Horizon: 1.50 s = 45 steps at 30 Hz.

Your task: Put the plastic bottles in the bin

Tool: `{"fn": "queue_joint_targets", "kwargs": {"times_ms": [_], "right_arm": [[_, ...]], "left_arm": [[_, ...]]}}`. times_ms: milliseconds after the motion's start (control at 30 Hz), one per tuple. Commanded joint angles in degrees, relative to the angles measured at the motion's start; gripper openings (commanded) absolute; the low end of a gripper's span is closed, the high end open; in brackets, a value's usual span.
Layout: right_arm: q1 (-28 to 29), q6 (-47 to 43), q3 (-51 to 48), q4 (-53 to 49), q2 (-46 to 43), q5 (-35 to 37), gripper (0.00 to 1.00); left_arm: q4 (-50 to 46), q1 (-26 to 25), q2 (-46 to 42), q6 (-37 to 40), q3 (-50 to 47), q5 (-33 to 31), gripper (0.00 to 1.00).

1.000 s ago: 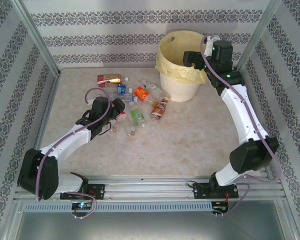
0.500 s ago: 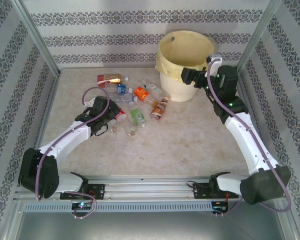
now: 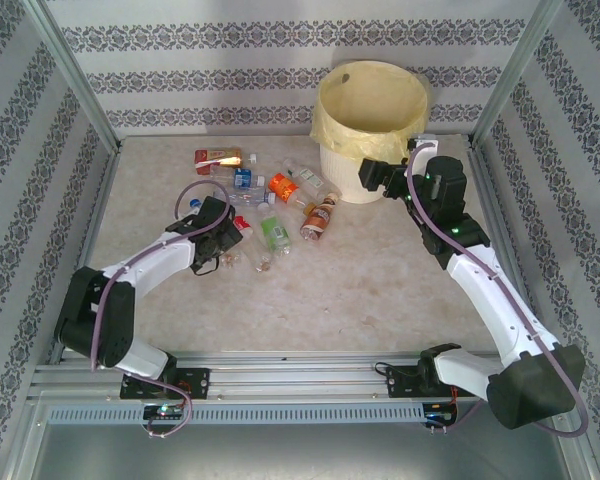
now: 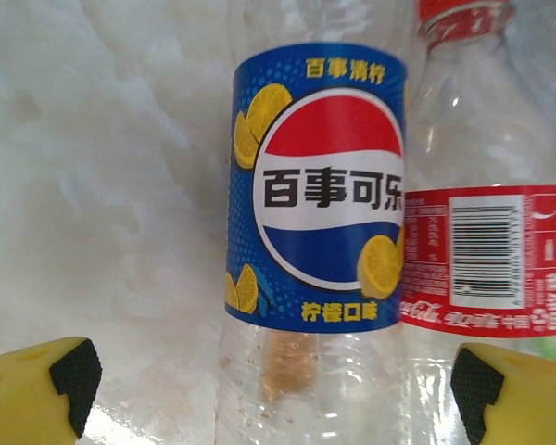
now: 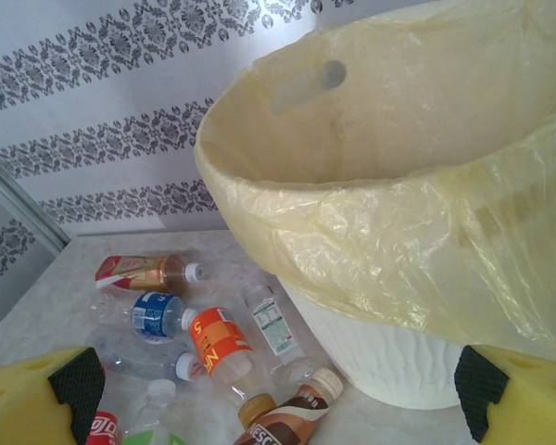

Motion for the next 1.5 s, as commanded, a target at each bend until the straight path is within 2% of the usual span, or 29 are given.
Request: {"fn": "queue_joint_targets", "kwargs": {"times_ms": [0,367,567,733,1000,1233,1300,1467], "right_arm": [[0.32,0.67,1.97,1.63,1.44,0.90,0.98],[0.52,-0.03,1.86,0.63,1.54,2.34,0.98],[0.48,0.04,2.23,0.60,1.90,2.22,0.98],[0.48,0.20,2.12,0.73,2.07,2.26,0.98],[0.75,1.35,2.06,1.45,2.18,2.02,0.98],[1.51,2.40,1.54,5.04,1.72,-1.89,0.98],[1.75,2.86,1.64,6.03,1.93,-3.04,0.98],[1.84,5.03,3.67,6.91,3.39,-8.48,0.98]], "left_arm": [[-0.12,1.48,1.92,2.28,1.67,1.91,0.97],[7.39,2.24,6.65,5.74,-0.83,8.24,0.91],[12.21,2.68,7.09,6.82,-4.20,9.61,0.80],[13.21,2.81,4.58,8.95,-5.91,8.55,0.69],[14.30,2.64,-0.81,14.38,-7.02,8.17,0.58],[18.00,1.08,-8.91,20.11,-6.74,9.83,0.48],[20.18,0.85,-10.38,21.73,-5.91,13.15,0.48],[27.33,-0.55,-10.85,25.36,-1.76,27.10,0.48]]}}
